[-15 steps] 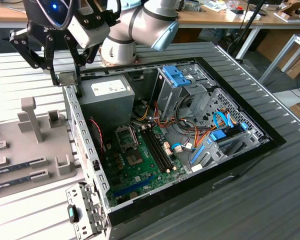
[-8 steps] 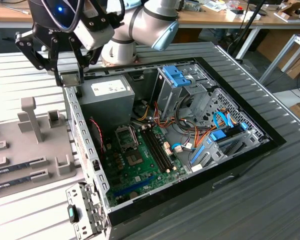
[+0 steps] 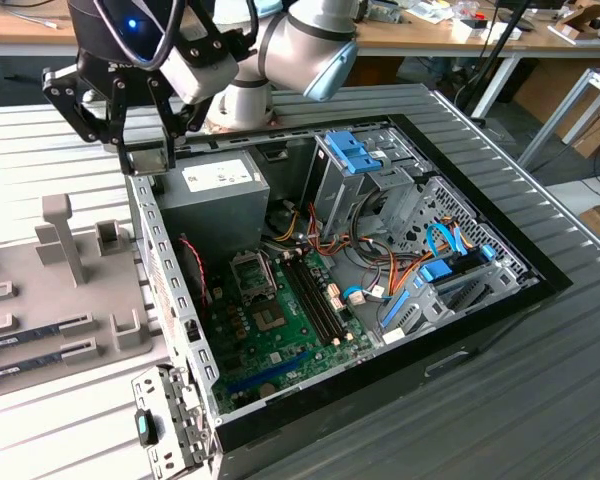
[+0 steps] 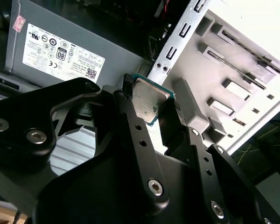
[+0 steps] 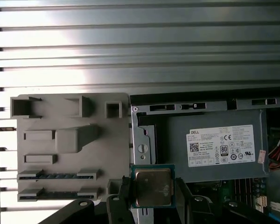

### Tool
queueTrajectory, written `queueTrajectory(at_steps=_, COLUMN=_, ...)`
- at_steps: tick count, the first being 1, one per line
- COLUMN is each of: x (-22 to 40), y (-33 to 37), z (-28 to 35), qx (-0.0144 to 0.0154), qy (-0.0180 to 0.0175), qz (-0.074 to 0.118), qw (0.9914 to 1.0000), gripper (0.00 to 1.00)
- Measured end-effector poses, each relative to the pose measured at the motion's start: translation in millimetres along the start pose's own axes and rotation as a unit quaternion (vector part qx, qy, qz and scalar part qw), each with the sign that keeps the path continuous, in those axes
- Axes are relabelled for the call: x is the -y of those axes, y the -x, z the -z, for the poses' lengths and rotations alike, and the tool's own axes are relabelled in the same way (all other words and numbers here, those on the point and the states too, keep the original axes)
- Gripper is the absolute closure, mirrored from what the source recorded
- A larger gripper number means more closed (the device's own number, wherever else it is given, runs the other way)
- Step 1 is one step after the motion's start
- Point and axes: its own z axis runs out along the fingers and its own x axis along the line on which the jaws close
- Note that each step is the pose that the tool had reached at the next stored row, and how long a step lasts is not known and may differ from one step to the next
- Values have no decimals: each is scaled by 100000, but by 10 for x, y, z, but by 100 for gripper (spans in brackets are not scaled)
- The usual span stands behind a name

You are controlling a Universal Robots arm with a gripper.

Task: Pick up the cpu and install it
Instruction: 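Pick up the cpu and move it towards the insertion slot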

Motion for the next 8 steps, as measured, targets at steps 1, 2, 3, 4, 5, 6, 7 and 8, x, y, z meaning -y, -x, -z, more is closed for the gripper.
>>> queueTrajectory(at_steps=1, x=0, y=10, z=-3, qx=-4, qy=-5, qz=1, qw=100000, gripper=53)
queueTrajectory(at_steps=2, x=1, y=23, z=-7, qx=-3, qy=-5, qz=4, qw=100000, gripper=53)
queueTrajectory(at_steps=3, x=1, y=28, z=-9, qx=0, qy=-7, qz=3, qw=100000, gripper=53)
queueTrajectory(at_steps=4, x=1, y=34, z=-11, qx=-3, qy=-8, qz=2, qw=100000, gripper=53)
queueTrajectory(at_steps=5, x=1, y=45, z=-14, qx=-3, qy=-15, qz=4, qw=100000, gripper=53)
queueTrajectory(at_steps=6, x=1, y=51, z=-15, qx=-5, qy=-18, qz=3, qw=100000, gripper=53)
queueTrajectory(at_steps=7, x=1, y=58, z=-18, qx=2, qy=-15, qz=1, qw=100000, gripper=53)
queueTrajectory(at_steps=8, x=1, y=63, z=-19, qx=0, qy=-20, qz=3, qw=100000, gripper=53)
